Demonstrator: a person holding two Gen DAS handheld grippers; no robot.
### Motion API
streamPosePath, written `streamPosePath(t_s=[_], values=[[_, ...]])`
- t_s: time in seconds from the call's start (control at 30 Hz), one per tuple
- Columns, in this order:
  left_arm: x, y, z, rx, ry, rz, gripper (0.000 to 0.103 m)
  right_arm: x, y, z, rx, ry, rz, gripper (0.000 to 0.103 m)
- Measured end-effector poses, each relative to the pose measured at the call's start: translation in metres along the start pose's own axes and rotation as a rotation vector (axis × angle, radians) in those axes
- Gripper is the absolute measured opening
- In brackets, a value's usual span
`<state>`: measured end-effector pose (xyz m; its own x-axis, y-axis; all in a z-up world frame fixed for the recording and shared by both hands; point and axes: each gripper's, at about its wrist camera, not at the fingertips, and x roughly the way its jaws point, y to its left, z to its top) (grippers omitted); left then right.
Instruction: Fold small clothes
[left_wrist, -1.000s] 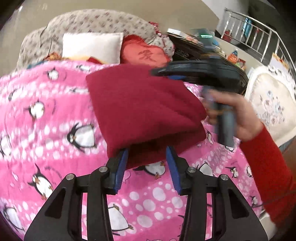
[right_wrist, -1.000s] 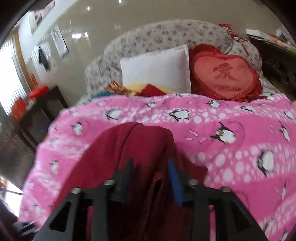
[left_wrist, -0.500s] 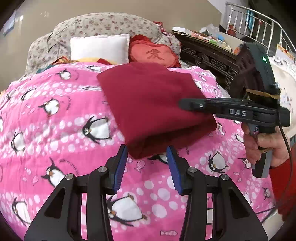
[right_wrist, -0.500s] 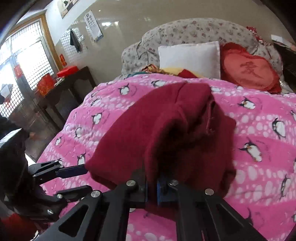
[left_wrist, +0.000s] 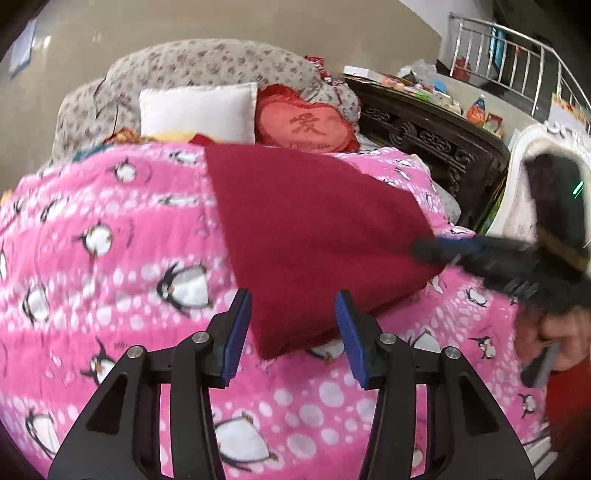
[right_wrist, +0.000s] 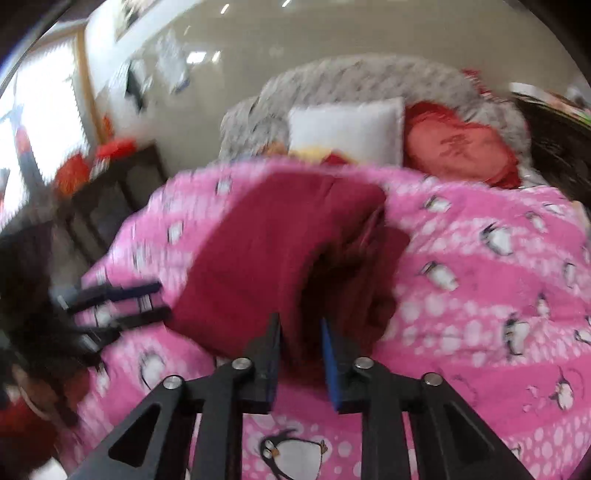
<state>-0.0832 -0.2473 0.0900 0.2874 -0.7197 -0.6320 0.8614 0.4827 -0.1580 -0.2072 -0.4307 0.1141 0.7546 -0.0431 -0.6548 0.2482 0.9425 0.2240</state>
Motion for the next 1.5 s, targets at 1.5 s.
streamPosePath(t_s=[1.5], values=[[0.011,0.005,-0.009,-0.099,0.020,0.062,0.060,-0.008,0.014,-0.004,0.056,-0.049,-0.049,0.053]])
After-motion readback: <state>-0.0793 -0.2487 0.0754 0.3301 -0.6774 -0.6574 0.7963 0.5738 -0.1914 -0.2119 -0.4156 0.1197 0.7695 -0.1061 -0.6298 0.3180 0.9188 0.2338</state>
